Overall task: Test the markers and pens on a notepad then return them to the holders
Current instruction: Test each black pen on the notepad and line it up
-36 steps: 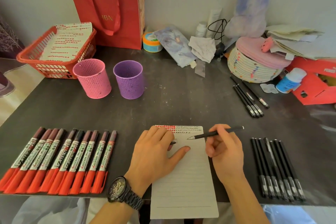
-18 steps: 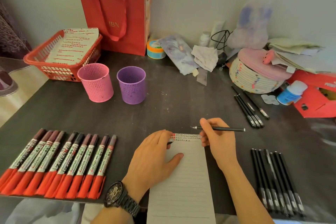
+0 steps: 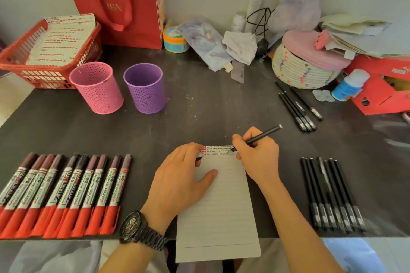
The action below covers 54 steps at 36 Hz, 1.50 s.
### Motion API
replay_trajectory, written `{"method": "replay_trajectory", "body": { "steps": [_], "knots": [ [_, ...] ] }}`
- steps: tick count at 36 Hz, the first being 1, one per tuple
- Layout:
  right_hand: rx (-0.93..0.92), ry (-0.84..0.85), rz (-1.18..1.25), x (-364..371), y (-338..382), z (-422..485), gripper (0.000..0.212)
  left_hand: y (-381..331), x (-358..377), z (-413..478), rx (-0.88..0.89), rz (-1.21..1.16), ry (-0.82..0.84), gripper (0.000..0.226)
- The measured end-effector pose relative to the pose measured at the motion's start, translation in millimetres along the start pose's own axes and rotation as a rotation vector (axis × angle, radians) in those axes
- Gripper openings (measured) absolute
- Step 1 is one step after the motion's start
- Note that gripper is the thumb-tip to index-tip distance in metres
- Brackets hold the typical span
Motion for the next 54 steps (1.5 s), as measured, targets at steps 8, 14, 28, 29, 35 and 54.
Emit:
{"method": "replay_trajectory", "body": {
  "steps": [8, 14, 28, 29, 35, 54],
  "knots": [
    [-0.022, 0.01, -0.016, 0.6, 0.7, -0.6, 0.03, -0.9, -1.1, -0.2, 0.002, -0.005, 0.003, 0.047],
    [-0.033, 0.021, -0.038, 2.0, 2.0, 0.2, 0.028, -0.3, -1.2, -0.4, -0.002, -0.001, 0.001, 0.047],
    [-0.036, 0.023, -0.035, 1.6, 4.1, -0.7, 0.029, 0.0, -2.2, -0.8, -0.014, -0.006, 0.0, 0.046],
    [-0.038, 0.022, -0.034, 1.7, 4.6, -0.9, 0.029, 0.3, -2.7, -1.2, -0.014, -0.008, -0.003, 0.046],
    [-0.051, 0.02, -0.034, -0.2, 7.7, -1.8, 0.031, -0.1, -1.6, 0.0, -0.011, -0.008, 0.002, 0.05],
    [-0.041, 0.003, -0.065, -2.2, 6.8, -0.7, 0.031, -0.4, -2.0, -0.1, -0.007, -0.018, 0.0, 0.047]
  ]
}}
Point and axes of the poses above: each hand's wrist, its own z-axis towards the middle knuckle, its own x-axis out of the palm, y = z × x, the point moved 9 cm from there along z, towards the middle knuckle, and after that the axes turned 10 degrees about -x, right-handed, at the moved point
